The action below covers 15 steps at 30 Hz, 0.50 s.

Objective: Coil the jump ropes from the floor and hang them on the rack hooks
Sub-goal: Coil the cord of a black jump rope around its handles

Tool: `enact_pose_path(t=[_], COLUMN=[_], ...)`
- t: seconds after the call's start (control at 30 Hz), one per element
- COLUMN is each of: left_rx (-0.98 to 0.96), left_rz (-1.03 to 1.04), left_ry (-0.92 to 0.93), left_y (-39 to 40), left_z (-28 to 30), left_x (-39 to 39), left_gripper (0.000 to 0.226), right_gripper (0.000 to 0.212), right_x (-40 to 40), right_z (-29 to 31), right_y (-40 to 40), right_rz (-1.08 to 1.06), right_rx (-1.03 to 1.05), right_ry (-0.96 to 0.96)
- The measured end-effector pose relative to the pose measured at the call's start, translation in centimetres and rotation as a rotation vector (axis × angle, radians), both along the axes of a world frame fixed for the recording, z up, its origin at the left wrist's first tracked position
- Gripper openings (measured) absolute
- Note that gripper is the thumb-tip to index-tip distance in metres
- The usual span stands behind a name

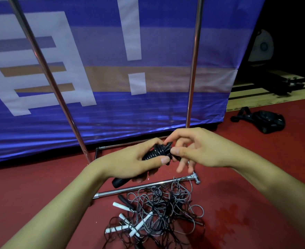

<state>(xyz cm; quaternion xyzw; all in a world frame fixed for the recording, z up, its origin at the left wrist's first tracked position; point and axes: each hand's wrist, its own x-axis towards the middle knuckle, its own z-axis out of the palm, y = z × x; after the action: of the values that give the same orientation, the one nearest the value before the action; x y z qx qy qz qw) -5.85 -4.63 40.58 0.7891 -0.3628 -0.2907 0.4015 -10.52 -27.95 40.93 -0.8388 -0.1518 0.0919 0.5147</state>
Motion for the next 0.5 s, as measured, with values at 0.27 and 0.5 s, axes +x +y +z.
enact_pose_path(t=[0.27,0.5], left_rx=[0.011,0.023], left_rz=[0.017,-0.148], left_ry=[0.002,0.177], left_y=[-0.1,-0.4], left_z=[0.4,1.4], left_x=[0.0,-0.7], left_gripper=[0.064,0.048], right_gripper=[0.015,0.019], right_x=[0.4,0.0], right_z=[0.0,-0.1], right_y=[-1.0,-1.4], right_rz=[0.082,0.293], right_rx=[0.041,0.334], right_ry=[-0.066,0.233])
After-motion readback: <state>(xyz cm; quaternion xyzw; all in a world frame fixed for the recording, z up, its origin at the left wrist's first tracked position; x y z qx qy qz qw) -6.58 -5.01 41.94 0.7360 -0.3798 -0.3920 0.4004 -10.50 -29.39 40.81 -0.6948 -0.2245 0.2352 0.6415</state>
